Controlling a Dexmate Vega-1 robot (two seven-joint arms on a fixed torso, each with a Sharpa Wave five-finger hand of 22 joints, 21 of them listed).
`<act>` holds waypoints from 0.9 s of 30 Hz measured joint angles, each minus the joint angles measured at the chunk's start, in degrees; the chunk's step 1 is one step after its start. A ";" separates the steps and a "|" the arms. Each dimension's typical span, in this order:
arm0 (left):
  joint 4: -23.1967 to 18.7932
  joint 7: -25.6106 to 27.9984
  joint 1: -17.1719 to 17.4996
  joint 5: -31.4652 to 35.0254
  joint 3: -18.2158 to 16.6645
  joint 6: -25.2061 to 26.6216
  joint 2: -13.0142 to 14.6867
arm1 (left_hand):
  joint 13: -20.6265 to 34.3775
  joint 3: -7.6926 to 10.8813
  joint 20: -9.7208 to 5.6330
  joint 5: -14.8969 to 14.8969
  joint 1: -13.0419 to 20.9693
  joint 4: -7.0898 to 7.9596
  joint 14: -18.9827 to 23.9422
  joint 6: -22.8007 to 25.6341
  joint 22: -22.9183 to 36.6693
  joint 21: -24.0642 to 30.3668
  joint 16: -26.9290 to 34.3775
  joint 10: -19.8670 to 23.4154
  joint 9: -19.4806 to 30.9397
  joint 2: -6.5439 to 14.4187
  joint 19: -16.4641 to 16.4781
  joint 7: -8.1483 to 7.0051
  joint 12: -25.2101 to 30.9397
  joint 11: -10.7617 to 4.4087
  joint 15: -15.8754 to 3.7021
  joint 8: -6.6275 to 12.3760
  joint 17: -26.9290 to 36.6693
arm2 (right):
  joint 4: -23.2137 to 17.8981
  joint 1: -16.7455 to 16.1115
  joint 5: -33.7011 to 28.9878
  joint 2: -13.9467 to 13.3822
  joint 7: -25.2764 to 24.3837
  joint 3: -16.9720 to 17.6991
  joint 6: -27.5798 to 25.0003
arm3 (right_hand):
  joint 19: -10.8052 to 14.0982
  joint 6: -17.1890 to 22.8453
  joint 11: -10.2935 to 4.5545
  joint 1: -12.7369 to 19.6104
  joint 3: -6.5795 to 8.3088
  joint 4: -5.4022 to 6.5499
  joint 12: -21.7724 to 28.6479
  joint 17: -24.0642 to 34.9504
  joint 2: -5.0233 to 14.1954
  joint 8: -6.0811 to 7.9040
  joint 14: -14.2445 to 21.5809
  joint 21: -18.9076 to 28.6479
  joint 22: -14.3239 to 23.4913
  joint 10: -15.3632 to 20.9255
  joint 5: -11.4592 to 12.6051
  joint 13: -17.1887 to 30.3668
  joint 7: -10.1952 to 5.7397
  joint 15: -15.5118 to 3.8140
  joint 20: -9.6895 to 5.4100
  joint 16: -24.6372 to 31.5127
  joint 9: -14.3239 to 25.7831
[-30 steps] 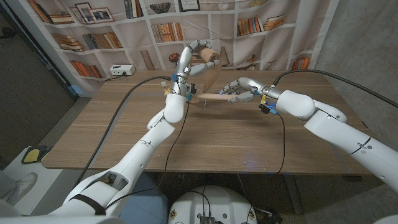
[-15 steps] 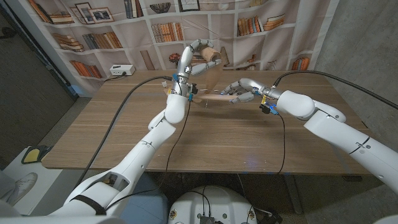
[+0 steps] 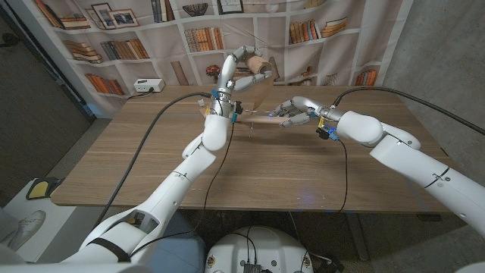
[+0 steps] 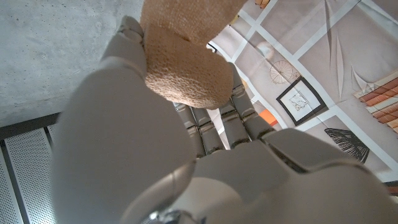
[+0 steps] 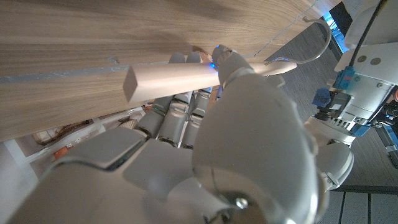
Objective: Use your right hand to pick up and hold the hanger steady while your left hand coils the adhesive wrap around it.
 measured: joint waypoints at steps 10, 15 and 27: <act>-0.49 -0.24 0.35 -0.44 0.11 -0.19 -0.02 | -0.31 0.00 0.01 0.02 -0.08 0.00 0.00 0.00 -0.73 0.40 -0.06 0.00 0.00 0.08 -0.01 0.00 0.00 0.00 0.00 0.00 0.00 | 0.30 -0.05 -0.10 0.09 -0.07 -0.04 -0.32 | -0.11 0.00 -0.01 -0.08 0.00 0.00 0.14 0.01 0.08 0.00 -0.08 0.27 -0.09 -0.01 0.25 0.00 0.00 -0.08 -0.14 -0.05 0.00; -1.58 -0.39 1.05 -0.65 0.14 -0.22 0.06 | -0.54 0.00 0.02 0.03 -0.08 0.00 0.00 0.00 -1.07 0.62 -0.07 0.00 0.00 0.08 -0.01 0.00 -0.01 0.00 0.00 -0.01 0.00 | 0.49 -0.04 -0.55 0.25 -0.49 -0.15 -0.73 | -0.20 0.00 -0.01 -0.08 0.00 0.00 0.14 0.16 0.08 0.00 -0.08 0.27 -0.09 -0.01 0.25 0.00 0.00 -0.08 -0.23 -0.12 0.00; -2.46 -1.36 1.64 -2.43 0.14 0.23 0.19 | -0.70 0.00 0.03 0.03 -0.07 0.00 0.00 0.00 -1.98 1.25 -0.28 -0.01 0.00 0.07 -0.01 0.00 0.46 0.00 0.00 -0.01 0.00 | 1.22 0.47 -0.86 0.84 -0.75 -0.46 -1.02 | -0.20 0.00 -0.02 -0.07 0.00 0.00 0.11 -0.02 0.07 0.00 -0.09 0.27 -0.09 -0.02 0.24 0.00 0.00 -0.09 -0.23 0.04 0.00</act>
